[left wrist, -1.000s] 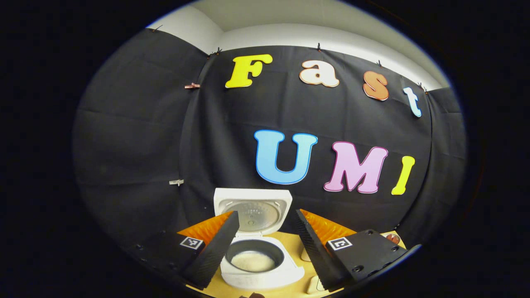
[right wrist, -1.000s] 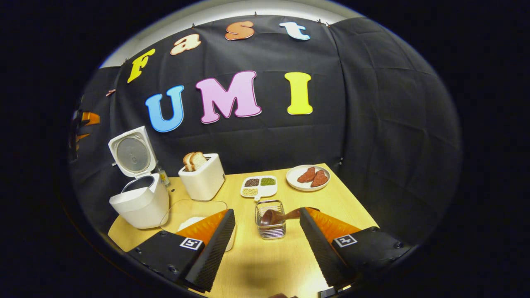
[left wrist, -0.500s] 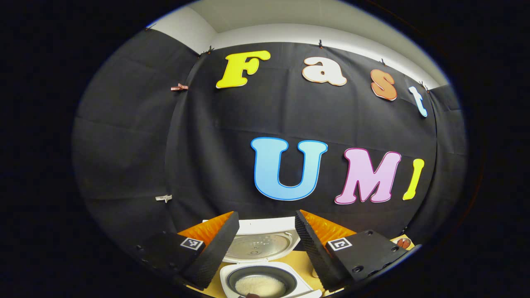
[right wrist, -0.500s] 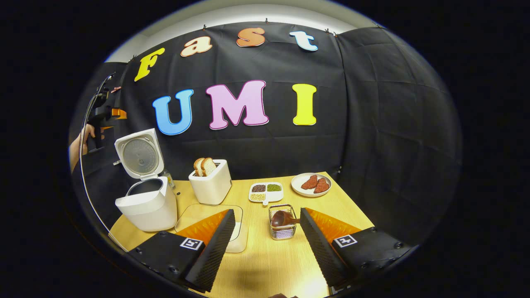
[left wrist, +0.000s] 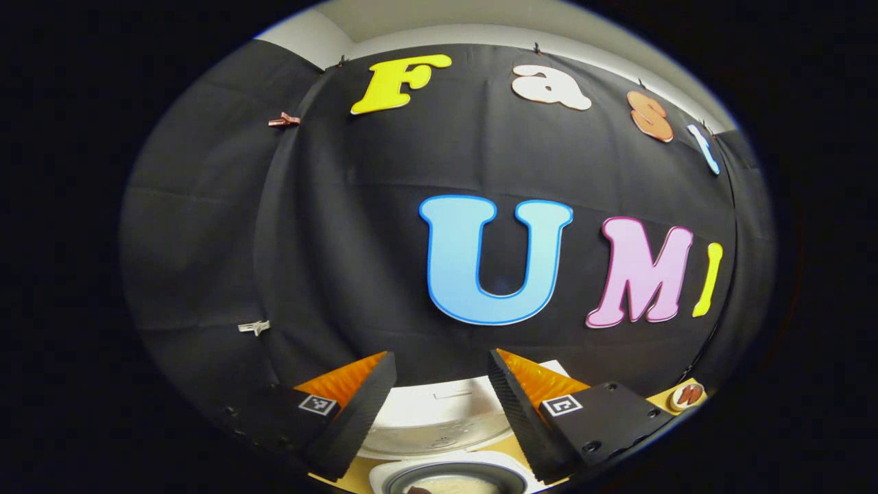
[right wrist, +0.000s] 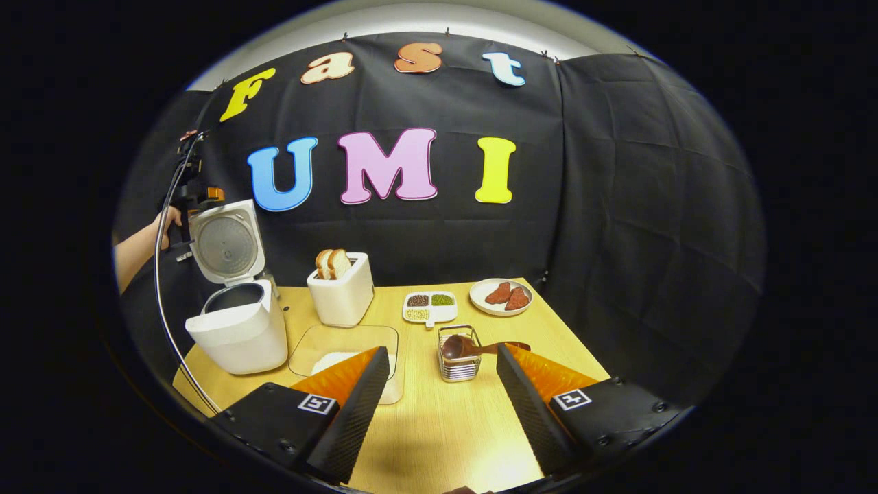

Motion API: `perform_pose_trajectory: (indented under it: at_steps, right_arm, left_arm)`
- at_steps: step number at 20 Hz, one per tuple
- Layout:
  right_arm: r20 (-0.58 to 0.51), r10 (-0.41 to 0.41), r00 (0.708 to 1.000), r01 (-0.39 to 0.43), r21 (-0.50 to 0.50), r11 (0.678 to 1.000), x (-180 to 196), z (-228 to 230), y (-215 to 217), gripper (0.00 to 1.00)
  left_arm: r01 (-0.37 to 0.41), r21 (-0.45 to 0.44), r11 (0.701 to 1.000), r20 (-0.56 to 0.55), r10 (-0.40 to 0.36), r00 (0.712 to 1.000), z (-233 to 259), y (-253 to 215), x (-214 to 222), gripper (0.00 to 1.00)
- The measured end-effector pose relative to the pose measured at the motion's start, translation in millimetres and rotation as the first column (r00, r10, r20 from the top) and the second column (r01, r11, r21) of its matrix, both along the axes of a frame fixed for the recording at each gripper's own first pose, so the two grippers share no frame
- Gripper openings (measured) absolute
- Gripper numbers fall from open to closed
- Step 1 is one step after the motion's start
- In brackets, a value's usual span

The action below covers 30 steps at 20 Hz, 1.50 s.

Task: Close the left gripper, press the button to open the rice cooker; take a wooden spoon from the chopstick holder with the right hand, scoop a spoonful of rice and pour it into the rice cooker, then put the wooden spoon back into the chopstick holder.

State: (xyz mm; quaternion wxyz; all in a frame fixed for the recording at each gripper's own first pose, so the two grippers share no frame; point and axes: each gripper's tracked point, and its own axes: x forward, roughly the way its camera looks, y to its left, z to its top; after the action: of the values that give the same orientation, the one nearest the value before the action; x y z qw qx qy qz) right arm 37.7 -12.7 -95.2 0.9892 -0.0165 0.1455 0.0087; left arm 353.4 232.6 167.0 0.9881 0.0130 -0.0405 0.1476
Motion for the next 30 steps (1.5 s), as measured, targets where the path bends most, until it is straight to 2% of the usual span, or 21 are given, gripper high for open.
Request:
perform_pose_trajectory:
  at_steps: [6,11,15,20,24,30]
  right_arm:
    - [-0.004,0.031,1.0,-0.031,0.029,0.999,-6,-4,17,0.99]
    - [-0.023,0.131,0.991,-0.13,0.026,0.991,-3,-12,35,0.99]
    - [-0.027,0.202,0.979,-0.201,0.034,0.979,6,-15,45,0.99]
    - [-0.044,0.267,0.963,-0.265,0.05,0.963,10,-25,52,0.99]
    - [-0.075,0.279,0.957,-0.275,0.059,0.96,11,-38,45,0.99]
    - [-0.107,0.274,0.956,-0.268,0.067,0.961,14,-50,30,0.99]
  left_arm:
    - [0.002,-0.023,1.0,-0.075,-0.003,0.997,-15,-4,-1,0.95]
    - [0.008,0.068,0.998,-0.206,0.006,0.979,-36,-32,-29,0.97]
    - [0.009,0.008,1.0,-0.239,-0.006,0.971,-58,-55,-64,0.97]
    - [-0.031,-0.03,0.999,-0.298,0.021,0.954,-102,-81,-96,0.97]
    - [-0.06,-0.031,0.998,-0.338,0.046,0.94,-134,-94,-110,0.98]
    - [-0.073,-0.083,0.994,-0.371,0.037,0.928,-167,-105,-124,0.98]
